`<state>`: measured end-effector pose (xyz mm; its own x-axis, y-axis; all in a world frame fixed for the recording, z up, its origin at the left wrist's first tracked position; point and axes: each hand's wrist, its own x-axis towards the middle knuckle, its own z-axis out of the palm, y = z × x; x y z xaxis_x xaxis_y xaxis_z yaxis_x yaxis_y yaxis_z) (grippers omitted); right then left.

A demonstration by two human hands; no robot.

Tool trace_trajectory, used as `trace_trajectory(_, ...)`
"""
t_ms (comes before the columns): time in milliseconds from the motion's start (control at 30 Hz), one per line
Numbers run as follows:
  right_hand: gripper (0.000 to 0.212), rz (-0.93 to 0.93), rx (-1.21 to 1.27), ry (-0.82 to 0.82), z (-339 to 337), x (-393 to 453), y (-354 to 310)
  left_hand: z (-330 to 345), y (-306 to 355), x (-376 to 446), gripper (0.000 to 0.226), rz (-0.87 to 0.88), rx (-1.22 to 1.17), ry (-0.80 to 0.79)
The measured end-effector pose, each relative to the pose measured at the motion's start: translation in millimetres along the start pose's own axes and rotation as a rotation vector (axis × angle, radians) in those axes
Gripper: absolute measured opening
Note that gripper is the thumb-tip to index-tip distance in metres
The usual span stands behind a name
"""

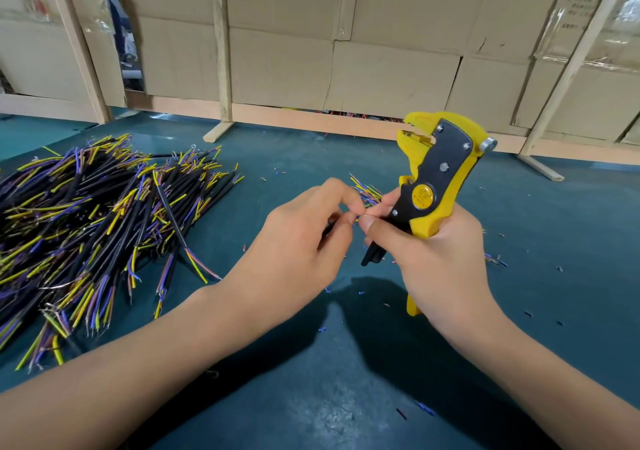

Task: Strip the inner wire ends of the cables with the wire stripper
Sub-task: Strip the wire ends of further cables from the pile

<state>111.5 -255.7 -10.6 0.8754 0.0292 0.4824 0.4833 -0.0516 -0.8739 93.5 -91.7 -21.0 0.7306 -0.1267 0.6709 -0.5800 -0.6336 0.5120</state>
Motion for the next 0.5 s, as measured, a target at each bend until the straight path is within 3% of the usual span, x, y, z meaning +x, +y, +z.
trace_trajectory(500,0.017,0.079,0.061,0.056,0.8,1.0,1.1,-2.0,4.0,2.0,0.014,0.064,0.197,0.027)
